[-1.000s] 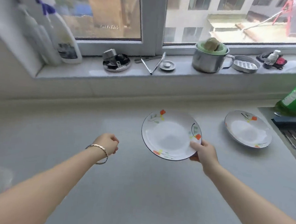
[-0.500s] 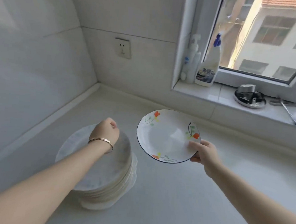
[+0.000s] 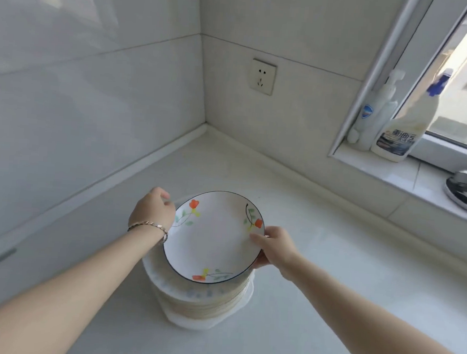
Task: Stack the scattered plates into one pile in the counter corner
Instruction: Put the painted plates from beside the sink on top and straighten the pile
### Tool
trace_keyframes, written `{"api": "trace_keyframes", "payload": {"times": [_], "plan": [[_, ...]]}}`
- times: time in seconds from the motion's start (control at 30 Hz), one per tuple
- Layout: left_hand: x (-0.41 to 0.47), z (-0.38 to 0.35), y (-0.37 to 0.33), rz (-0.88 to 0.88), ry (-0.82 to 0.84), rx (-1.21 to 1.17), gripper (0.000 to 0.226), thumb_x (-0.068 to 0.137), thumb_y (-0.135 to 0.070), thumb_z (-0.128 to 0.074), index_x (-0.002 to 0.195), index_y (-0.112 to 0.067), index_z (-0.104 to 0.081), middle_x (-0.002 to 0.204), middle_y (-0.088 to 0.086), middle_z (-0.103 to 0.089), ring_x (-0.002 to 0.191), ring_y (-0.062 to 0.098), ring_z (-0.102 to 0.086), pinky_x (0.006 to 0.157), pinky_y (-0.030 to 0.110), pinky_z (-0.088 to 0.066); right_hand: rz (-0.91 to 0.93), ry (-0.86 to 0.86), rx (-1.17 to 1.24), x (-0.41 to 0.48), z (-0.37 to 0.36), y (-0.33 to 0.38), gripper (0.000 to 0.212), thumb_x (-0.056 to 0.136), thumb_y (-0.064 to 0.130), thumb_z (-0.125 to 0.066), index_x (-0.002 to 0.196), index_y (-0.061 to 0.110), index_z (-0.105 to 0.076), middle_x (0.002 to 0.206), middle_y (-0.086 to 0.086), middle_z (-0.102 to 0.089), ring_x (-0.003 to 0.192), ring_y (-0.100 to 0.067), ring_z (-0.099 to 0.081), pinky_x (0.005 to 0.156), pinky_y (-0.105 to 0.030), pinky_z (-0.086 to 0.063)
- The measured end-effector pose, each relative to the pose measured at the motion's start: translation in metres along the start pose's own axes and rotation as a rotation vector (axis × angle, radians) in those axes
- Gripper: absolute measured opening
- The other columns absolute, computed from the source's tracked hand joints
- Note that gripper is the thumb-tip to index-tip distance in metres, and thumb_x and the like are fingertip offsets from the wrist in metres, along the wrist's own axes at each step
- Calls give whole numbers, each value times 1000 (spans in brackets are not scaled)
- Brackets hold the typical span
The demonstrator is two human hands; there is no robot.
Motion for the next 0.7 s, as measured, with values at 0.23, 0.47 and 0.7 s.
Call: {"api": "trace_keyframes", "payload": {"times": [0.23,0.47,0.7], "plan": [[0,1,11,15,24,10,32,88,-9,-41,117,-14,-55,118,9,-65,102,31,-58,79,28,-39,-14,-30,-377,8,-20,-1,26,94,25,-34,99,4,-48,99,-22,-68,86,-37,-69,81,-37,-55],[-1,3,9,-17,27,12,30,88,-9,-42,113,-14,-56,116,10,-66,90,28,-54,78,29,-39,55,-50,-598,-5,-30,4,39,92,20,-39,128,10,-29,96,-11,-63,39,-17,-50,56,-31,-52],[-14,4,-8,-114,36,87,29,90,-11,-41,114,-14,-56,117,8,-64,96,31,-60,74,30,-42,85,-131,-648,-10,14,3,38,94,44,-36,112,17,-55,64,2,-63,45,-13,-55,58,-26,-49]]}}
Point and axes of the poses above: each hand's wrist, its own x-axis towards the middle knuckle, its own z-axis out of the back of the hand, y = z × x, the point moved 10 cm from there along x, towards the middle knuckle
